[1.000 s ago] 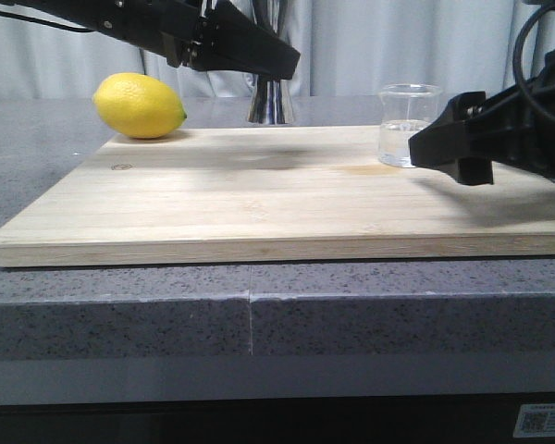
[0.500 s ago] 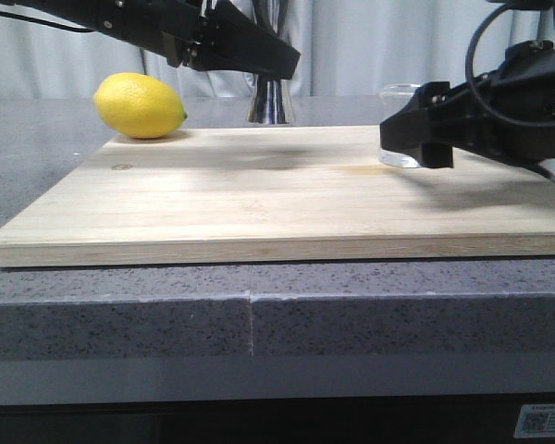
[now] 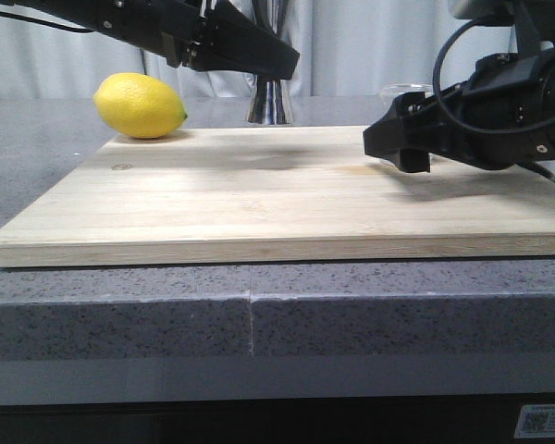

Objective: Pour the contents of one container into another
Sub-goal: 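Reach the right gripper to the glass beaker and grasp it, then lift the beaker with the right gripper toward the jigger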

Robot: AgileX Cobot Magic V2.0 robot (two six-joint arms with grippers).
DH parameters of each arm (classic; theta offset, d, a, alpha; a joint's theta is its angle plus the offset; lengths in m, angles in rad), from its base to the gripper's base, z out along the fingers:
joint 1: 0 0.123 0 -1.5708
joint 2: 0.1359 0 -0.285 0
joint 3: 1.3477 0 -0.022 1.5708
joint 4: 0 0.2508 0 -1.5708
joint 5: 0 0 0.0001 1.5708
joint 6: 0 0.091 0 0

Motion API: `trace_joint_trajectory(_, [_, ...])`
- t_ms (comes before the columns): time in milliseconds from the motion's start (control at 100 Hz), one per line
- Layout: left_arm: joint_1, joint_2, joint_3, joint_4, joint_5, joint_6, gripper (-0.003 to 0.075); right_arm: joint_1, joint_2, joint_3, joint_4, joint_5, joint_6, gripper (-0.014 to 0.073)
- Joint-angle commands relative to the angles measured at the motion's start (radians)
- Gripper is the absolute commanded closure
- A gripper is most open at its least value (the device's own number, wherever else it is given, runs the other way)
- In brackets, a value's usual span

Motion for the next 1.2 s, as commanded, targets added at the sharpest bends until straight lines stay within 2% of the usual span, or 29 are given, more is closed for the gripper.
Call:
trace_joint_trajectory(0, [0.004,-0.07,-0.03,-0.076,0.063,-0.006,0.0678,0.0,-0.03,-0.034,-0.004,-0.078,-0.002,0.0048])
trace_joint_trajectory(140, [0.004,-0.07,-0.03,-0.076,0.063,-0.006,0.0678,0.0,-0.03,-0.036,-0.004,-0.082,-0.002,0.0103])
trace_joint_trajectory(790, [0.004,-0.07,-0.03,-0.076,0.07,-0.006,0.0678,0.0,-0.021,-0.036,-0.004,-0.084,-0.002,0.0107])
trace_joint_trajectory(1010, [0.004,-0.07,-0.03,-0.076,0.071,-0.006,0.0678,0.0,-0.021,-0.036,-0.006,-0.084,-0.002,0.021])
trace_joint_trajectory(1190, [0.004,-0.07,-0.03,-0.076,0.074,-0.006,0.0678,0.0,-0.021,-0.036,-0.006,-0.084,-0.002,0.0212])
